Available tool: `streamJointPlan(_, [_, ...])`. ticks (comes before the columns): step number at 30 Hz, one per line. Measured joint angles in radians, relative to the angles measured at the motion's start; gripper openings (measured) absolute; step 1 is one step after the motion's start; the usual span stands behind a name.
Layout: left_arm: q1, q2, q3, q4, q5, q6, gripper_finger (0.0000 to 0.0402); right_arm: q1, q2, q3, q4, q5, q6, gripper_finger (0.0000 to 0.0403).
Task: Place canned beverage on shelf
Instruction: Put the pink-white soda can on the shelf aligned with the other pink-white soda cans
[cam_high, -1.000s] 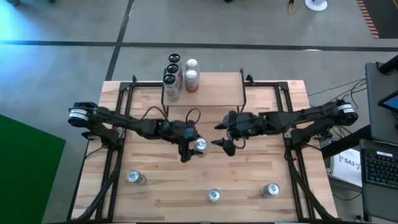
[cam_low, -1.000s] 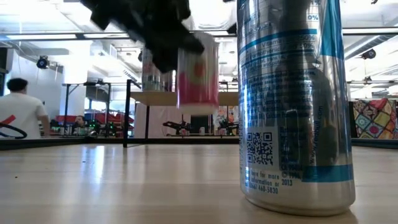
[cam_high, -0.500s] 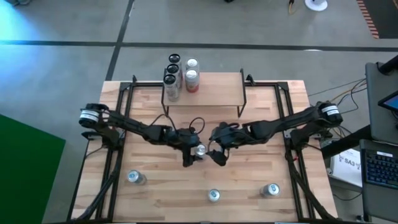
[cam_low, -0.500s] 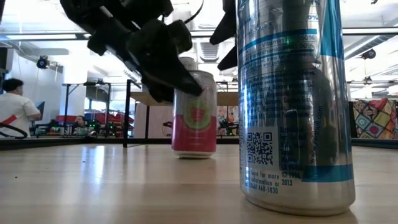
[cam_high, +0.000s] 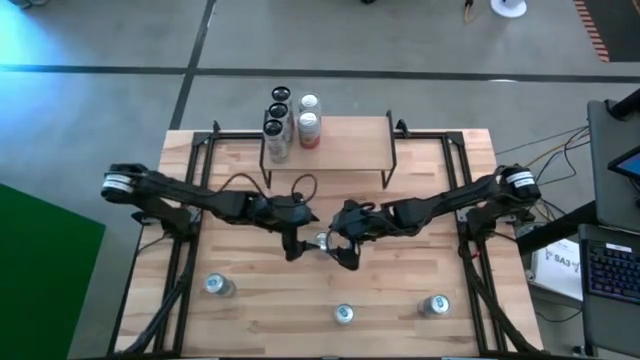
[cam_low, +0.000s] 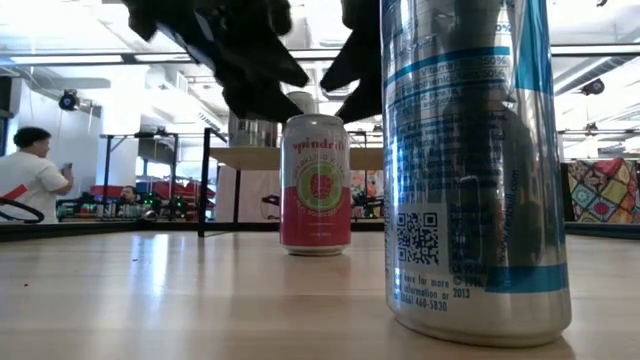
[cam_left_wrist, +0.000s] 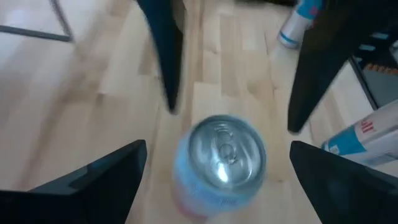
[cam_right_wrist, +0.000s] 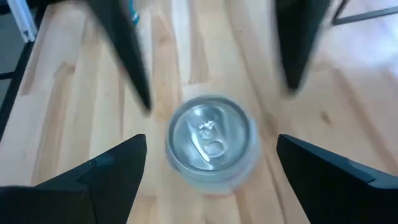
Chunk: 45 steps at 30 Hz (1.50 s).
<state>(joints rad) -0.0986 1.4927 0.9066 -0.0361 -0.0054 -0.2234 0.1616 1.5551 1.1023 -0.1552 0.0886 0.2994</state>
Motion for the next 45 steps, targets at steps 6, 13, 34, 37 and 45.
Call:
streamJointPlan(6, [-0.003,-0.148,0.0,-0.146,-0.006,-0.005,0.0382,0.0,0.082,-0.001,0.077,-0.053,-0.03,0.037])
streamJointPlan(13, [-0.006,-0.245,-0.002,-0.256,-0.04,-0.067,0.0382,-0.018,0.138,0.008,0.102,-0.041,-0.05,0.037])
streamJointPlan(34, [-0.011,-0.454,-0.003,-0.4,-0.198,-0.12,0.0382,-0.051,0.124,0.075,0.069,-0.065,-0.073,0.0287])
streamJointPlan(37, [-0.011,-0.5,-0.003,-0.412,-0.231,-0.127,0.0382,-0.083,0.099,0.151,0.022,-0.066,-0.071,0.0294])
streamJointPlan(45, [-0.009,-0.596,-0.003,-0.478,-0.376,-0.092,0.0382,-0.243,0.123,0.428,-0.215,-0.063,-0.135,0.0295])
